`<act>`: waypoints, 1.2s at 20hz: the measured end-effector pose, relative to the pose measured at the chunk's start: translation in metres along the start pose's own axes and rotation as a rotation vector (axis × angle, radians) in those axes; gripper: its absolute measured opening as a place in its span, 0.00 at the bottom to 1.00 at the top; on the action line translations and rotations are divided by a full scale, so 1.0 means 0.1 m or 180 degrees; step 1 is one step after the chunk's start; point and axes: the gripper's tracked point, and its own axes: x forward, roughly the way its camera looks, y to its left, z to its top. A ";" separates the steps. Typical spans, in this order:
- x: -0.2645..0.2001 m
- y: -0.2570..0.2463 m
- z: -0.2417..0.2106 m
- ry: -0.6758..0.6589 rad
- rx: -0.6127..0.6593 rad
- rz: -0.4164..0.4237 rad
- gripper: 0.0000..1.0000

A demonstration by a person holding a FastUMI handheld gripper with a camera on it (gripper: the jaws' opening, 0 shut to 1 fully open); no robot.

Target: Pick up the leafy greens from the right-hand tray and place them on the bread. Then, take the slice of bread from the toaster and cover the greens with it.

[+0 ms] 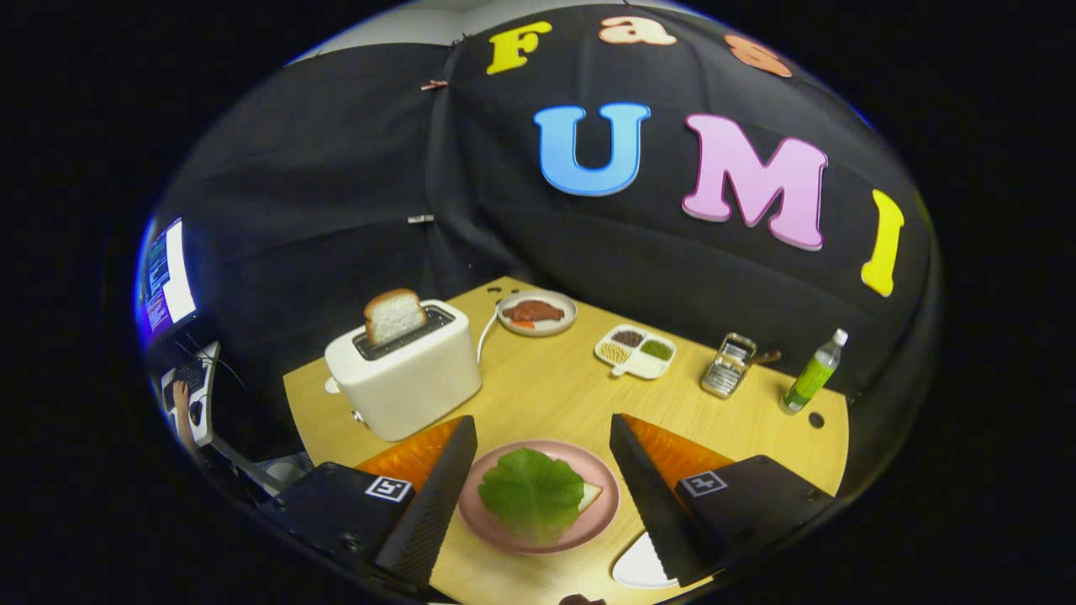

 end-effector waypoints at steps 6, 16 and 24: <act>-0.57 0.57 1.04 -0.0939 -0.0675 0.0188 0.98; -0.48 1.77 1.95 -0.1325 -0.0701 0.0482 0.98; 0.73 2.25 1.49 -0.0374 -0.0307 0.0407 0.98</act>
